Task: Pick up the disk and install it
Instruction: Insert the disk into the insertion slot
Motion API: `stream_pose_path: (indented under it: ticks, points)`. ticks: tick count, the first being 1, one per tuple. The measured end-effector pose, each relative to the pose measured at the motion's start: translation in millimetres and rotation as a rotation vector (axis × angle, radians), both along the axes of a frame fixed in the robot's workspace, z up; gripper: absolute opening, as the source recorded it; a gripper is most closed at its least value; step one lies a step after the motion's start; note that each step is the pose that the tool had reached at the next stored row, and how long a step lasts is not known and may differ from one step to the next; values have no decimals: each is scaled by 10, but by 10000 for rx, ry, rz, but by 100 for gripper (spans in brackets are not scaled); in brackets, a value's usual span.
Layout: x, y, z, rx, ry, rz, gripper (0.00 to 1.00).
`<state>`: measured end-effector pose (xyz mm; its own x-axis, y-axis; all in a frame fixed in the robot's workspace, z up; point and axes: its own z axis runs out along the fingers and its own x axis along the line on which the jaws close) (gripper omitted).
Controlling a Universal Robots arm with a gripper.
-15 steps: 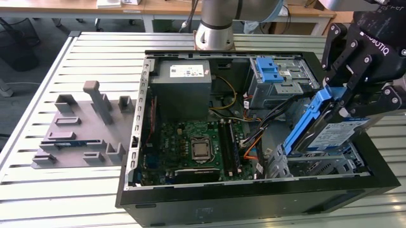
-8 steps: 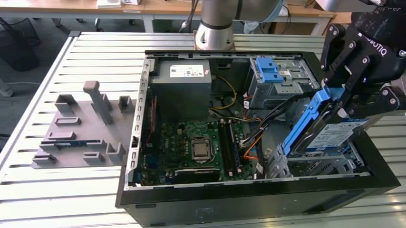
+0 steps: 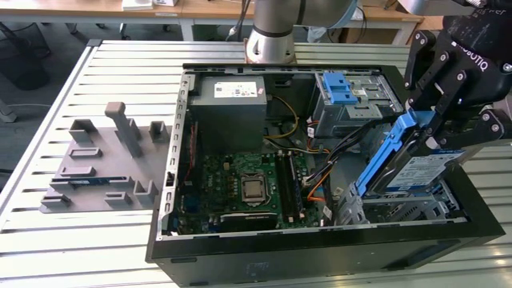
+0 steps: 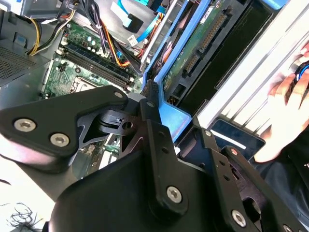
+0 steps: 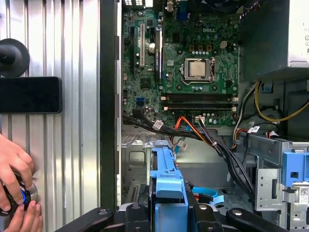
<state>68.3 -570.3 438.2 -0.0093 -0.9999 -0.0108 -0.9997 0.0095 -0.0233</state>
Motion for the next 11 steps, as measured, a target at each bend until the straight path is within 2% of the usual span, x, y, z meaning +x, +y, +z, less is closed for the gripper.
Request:
stream_pose_path:
  ticks: [11]
  points:
    - [2, 0, -10, 1, 2, -118, 36]
